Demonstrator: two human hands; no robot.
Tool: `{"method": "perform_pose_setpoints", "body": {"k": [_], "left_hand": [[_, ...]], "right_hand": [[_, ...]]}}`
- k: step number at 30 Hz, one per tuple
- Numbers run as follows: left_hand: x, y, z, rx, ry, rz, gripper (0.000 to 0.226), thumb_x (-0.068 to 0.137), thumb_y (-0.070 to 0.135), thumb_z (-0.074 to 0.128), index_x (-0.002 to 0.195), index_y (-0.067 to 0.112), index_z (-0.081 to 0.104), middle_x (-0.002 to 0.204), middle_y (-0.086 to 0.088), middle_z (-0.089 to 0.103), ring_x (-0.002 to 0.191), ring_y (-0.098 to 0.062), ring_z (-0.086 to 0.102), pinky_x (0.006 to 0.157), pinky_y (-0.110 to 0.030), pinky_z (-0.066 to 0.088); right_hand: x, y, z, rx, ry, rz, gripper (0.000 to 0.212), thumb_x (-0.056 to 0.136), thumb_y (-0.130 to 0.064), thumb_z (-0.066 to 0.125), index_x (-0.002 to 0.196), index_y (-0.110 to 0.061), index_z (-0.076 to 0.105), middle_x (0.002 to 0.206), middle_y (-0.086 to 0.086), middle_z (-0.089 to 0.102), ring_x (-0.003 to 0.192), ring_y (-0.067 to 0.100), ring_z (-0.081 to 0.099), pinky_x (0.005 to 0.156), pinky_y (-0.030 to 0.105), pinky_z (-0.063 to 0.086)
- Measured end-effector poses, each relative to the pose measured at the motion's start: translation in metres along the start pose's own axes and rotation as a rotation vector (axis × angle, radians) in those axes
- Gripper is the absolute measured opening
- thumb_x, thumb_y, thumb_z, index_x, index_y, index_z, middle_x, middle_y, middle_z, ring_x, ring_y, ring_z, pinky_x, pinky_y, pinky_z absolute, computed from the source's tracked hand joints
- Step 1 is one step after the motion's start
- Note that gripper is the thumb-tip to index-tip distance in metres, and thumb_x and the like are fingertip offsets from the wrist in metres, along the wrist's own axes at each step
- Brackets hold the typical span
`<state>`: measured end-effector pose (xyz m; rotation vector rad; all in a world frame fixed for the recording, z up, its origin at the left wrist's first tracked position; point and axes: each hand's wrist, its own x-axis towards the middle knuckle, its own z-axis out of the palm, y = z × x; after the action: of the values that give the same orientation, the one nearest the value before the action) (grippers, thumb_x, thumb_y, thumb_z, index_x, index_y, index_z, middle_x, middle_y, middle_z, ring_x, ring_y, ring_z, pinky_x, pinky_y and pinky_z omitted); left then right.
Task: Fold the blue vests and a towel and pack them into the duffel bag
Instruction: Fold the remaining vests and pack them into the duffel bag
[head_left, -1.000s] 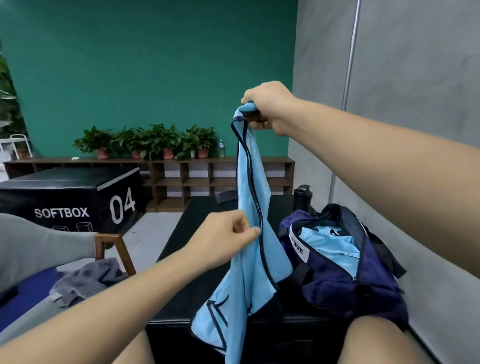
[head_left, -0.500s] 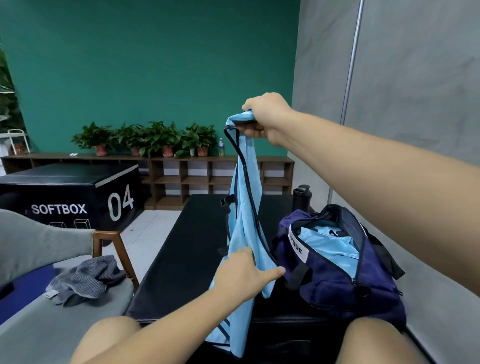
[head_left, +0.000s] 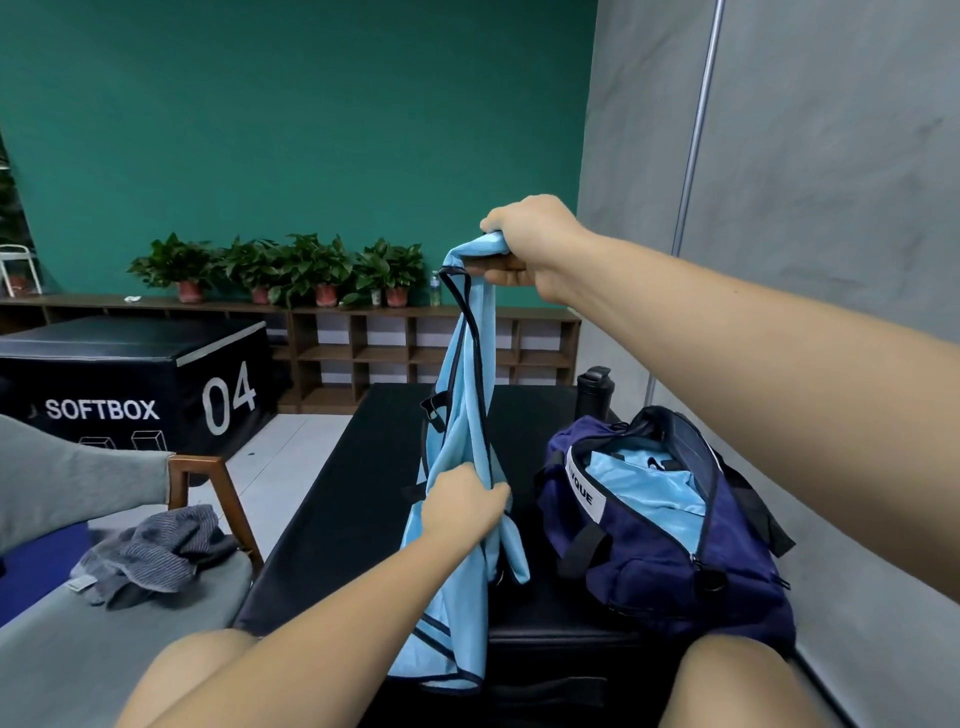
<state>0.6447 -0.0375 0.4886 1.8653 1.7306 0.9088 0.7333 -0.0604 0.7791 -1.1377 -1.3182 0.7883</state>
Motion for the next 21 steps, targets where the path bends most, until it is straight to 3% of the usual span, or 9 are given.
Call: {"method": "perform_pose_setpoints", "body": {"k": [4, 8, 11, 16, 21], "left_hand": [[-0.003, -0.018, -0.014, 0.046, -0.018, 0.039, 0.014, 0.084, 0.025, 0.061, 0.077, 0.017, 0.052, 0.073, 0.002, 0.061, 0.063, -0.016, 0.058, 0.053, -0.029, 0.044], [-0.003, -0.040, -0.045, 0.084, 0.000, 0.046, 0.019, 0.081, 0.026, 0.067, 0.088, 0.017, 0.052, 0.081, -0.003, 0.065, 0.067, -0.021, 0.065, 0.053, -0.031, 0.049], [-0.004, -0.052, -0.074, 0.086, 0.028, 0.050, 0.026, 0.080, 0.024, 0.069, 0.091, 0.017, 0.047, 0.076, -0.006, 0.066, 0.059, -0.021, 0.059, 0.050, -0.034, 0.046], [-0.001, -0.065, -0.125, 0.167, 0.060, 0.072, 0.021, 0.086, 0.018, 0.068, 0.094, 0.013, 0.049, 0.075, -0.004, 0.062, 0.058, -0.019, 0.054, 0.047, -0.028, 0.037], [0.006, -0.081, -0.173, 0.237, 0.093, 0.073, 0.013, 0.084, 0.016, 0.064, 0.084, 0.012, 0.052, 0.073, -0.002, 0.058, 0.067, -0.021, 0.050, 0.055, -0.032, 0.036]], "right_hand": [[0.004, 0.001, -0.014, 0.016, 0.039, 0.018, 0.024, 0.103, -0.007, 0.056, 0.126, -0.002, 0.055, 0.105, 0.019, 0.073, 0.070, 0.031, 0.080, 0.052, 0.029, 0.058], [0.005, 0.002, -0.031, 0.027, 0.074, 0.044, 0.008, 0.104, -0.007, 0.054, 0.113, -0.008, 0.053, 0.096, 0.018, 0.076, 0.067, 0.028, 0.080, 0.053, 0.029, 0.059], [0.007, 0.003, -0.044, 0.028, 0.102, 0.061, 0.004, 0.104, -0.008, 0.054, 0.108, -0.008, 0.054, 0.090, 0.017, 0.078, 0.068, 0.027, 0.080, 0.054, 0.029, 0.061], [0.009, 0.003, -0.063, 0.023, 0.106, 0.110, 0.002, 0.100, -0.009, 0.061, 0.100, -0.009, 0.062, 0.070, 0.011, 0.077, 0.061, 0.021, 0.078, 0.050, 0.026, 0.058], [0.013, -0.001, -0.078, 0.046, 0.089, 0.157, 0.016, 0.101, -0.018, 0.069, 0.087, -0.019, 0.060, 0.061, 0.000, 0.070, 0.048, 0.010, 0.067, 0.046, 0.020, 0.052]]}}
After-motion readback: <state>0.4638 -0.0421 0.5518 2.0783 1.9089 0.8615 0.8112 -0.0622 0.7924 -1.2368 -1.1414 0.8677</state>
